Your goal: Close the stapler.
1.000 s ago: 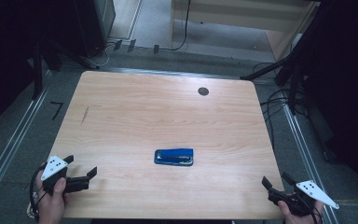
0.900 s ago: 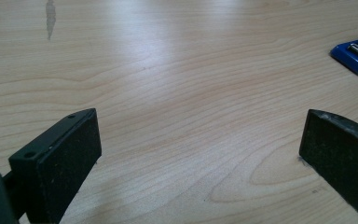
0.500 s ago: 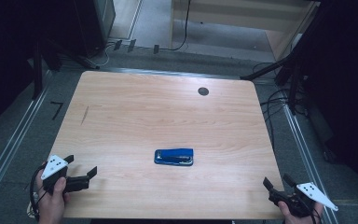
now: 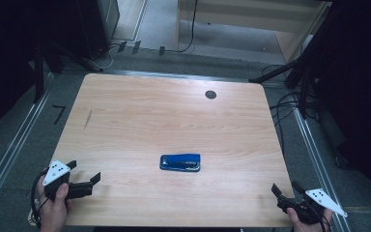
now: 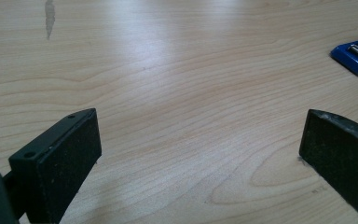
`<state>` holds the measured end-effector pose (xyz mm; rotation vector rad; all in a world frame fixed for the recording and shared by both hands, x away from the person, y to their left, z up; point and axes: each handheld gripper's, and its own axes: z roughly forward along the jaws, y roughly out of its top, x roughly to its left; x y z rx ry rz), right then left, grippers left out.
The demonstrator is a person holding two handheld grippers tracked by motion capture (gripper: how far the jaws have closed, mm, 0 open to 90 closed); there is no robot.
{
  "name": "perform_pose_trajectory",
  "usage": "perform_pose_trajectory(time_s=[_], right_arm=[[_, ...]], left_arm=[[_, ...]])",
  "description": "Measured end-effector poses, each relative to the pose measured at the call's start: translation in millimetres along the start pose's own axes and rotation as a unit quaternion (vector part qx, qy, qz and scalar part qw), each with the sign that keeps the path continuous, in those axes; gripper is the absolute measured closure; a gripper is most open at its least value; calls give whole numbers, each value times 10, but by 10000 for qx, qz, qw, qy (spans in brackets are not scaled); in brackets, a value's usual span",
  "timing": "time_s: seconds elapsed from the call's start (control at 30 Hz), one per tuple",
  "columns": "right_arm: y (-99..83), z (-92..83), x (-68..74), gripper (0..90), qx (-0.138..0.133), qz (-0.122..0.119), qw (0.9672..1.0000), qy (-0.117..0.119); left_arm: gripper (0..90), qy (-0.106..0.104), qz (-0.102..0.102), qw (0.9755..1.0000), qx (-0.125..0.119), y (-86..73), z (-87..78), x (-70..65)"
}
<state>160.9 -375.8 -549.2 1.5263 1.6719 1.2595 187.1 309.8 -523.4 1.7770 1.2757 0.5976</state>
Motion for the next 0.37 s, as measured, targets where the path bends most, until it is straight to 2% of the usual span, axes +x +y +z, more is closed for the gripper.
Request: perform_pose_trajectory(time_s=[0.37], right_arm=[[1, 6, -3, 158, 21, -2, 10000, -2]], left_arm=[[0, -30, -19, 10000, 24, 3, 8, 0]])
